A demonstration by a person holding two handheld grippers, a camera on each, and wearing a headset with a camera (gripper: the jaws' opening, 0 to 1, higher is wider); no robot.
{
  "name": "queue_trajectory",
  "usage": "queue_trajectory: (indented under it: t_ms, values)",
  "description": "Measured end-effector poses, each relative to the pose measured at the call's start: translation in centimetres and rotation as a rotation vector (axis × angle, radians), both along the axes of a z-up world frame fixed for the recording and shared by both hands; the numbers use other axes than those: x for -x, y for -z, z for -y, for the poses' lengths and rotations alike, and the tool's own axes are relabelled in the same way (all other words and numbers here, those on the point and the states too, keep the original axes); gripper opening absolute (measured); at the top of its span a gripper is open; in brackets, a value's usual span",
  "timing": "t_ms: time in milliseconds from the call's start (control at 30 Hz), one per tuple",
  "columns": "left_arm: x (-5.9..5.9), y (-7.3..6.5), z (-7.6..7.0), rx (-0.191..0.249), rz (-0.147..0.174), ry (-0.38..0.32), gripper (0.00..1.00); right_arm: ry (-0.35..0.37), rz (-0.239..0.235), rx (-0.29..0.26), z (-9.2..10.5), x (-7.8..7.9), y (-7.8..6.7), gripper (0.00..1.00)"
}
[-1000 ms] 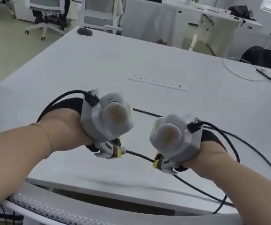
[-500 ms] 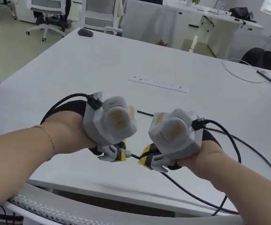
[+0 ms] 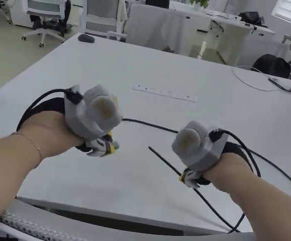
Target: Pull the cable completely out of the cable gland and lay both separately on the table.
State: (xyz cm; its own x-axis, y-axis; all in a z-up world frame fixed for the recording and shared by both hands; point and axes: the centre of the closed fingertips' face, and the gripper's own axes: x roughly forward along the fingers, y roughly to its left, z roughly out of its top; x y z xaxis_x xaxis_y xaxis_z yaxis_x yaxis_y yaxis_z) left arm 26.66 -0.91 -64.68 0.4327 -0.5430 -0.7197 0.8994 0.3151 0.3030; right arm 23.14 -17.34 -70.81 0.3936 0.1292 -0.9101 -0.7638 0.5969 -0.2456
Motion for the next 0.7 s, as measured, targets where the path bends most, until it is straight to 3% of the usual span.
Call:
queue_trajectory:
  t_ms: [67,133,233,400,500,567,667,700]
  values:
    - [0.0,0.0,0.0,-0.005,0.003,0.003,0.16,-0.015,-0.026,-0.010,-0.1,-0.9,-0.1,0.04]
    - [-0.1,0.5,0.1,-0.012,0.000,0.012,0.16,-0.035,-0.022,-0.022,-0.2,-2.4,-0.1,0.04]
    - [0.7,1.1,0.4,-0.046,-0.004,0.041,0.16,-0.031,-0.032,-0.063,0.0,-5.0,1.1,0.04]
    - [1.2,1.5,1.1,-0.037,-0.034,0.067,0.16,0.062,-0.016,-0.060,2.3,-8.0,3.0,0.05]
    - [1.8,2.2,1.5,-0.040,-0.065,0.082,0.16,0.098,-0.010,-0.080,3.0,-8.9,3.6,0.06]
    - [2.1,2.4,1.7,-0.045,-0.081,0.093,0.16,0.107,-0.018,-0.089,3.2,-8.9,3.7,0.12]
    - [2.2,2.3,2.3,-0.027,-0.105,0.104,0.17,0.105,-0.013,-0.104,3.2,-8.5,2.9,0.26]
    - [2.0,2.2,2.4,-0.030,-0.108,0.110,0.17,0.111,-0.008,-0.154,2.6,-8.2,2.1,0.27]
